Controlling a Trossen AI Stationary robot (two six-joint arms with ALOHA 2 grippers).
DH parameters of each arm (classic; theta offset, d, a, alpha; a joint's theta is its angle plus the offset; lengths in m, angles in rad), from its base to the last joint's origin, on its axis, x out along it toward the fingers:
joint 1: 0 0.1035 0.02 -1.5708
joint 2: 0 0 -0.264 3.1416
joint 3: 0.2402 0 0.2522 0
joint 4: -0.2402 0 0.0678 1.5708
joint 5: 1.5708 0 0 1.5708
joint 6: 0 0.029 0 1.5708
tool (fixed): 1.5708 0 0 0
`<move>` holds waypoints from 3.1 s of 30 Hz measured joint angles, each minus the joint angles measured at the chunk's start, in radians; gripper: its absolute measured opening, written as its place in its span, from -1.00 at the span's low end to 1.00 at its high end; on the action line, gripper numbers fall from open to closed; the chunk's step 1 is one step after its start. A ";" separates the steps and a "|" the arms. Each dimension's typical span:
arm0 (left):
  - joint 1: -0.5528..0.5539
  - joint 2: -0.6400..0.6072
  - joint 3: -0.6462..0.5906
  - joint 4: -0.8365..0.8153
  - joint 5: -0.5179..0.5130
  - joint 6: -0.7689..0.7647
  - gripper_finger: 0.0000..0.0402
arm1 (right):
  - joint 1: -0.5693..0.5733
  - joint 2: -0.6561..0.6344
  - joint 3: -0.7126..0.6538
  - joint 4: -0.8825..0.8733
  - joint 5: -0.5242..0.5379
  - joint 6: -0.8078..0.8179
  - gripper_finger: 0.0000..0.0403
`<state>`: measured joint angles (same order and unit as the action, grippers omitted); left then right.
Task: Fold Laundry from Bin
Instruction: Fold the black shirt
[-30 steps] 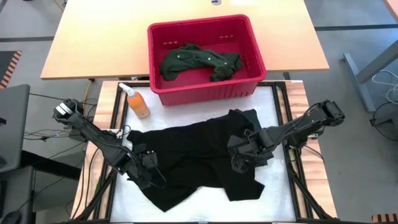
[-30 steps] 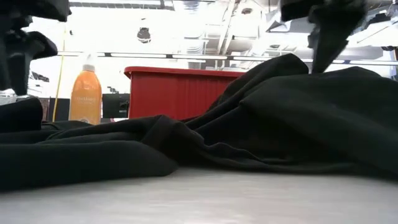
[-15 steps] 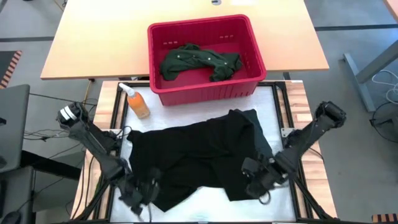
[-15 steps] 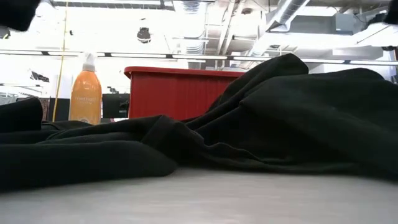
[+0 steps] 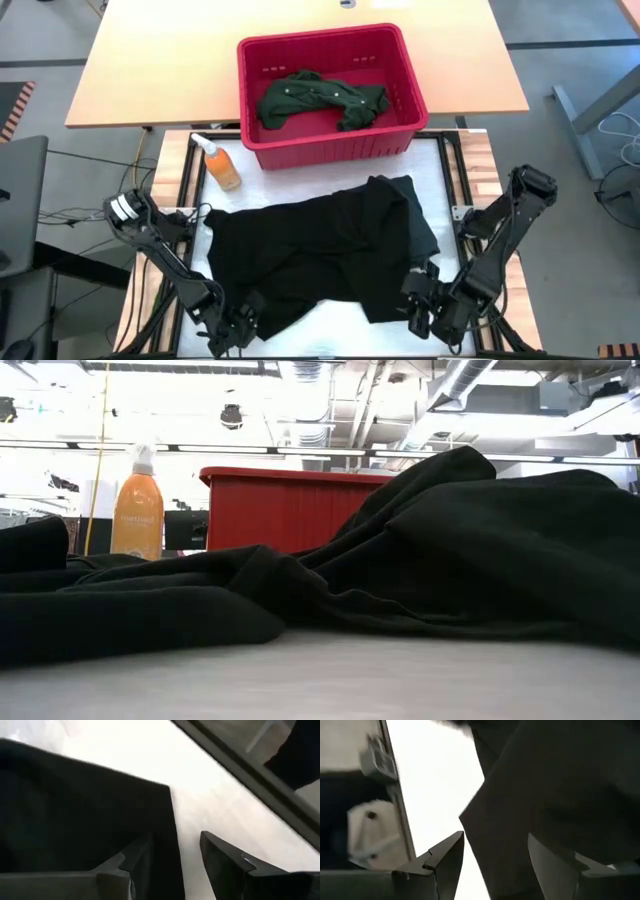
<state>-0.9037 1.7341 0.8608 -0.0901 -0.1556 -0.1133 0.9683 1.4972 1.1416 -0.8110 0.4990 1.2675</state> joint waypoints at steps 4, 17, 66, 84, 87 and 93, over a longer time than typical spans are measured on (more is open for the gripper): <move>0.000 0.039 0.003 -0.004 -0.027 0.011 -0.24 | 0.032 0.096 0.000 0.005 -0.066 -0.008 0.23; 0.009 0.022 0.002 -0.064 -0.102 -0.116 -0.99 | 0.065 0.309 0.006 0.132 -0.250 0.100 0.23; -0.349 -0.589 0.181 -0.703 -0.390 -0.696 -1.00 | 0.021 0.258 0.004 -0.043 -0.408 -0.049 -0.19; -0.391 -0.622 0.181 -0.701 -0.488 -0.704 -1.00 | 0.034 0.358 0.006 -0.117 -0.339 -0.366 0.00; -0.392 -0.622 0.181 -0.701 -0.489 -0.703 -1.00 | 0.033 0.363 0.005 -0.078 -0.345 -0.406 -0.12; -0.391 -0.622 0.181 -0.701 -0.511 -0.695 -1.00 | 0.004 0.346 0.000 0.009 -0.394 -0.431 -0.84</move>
<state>-1.2949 1.1122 1.0420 -0.7910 -0.6670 -0.8085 0.9725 1.8427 1.1412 -0.8020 0.1047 0.8368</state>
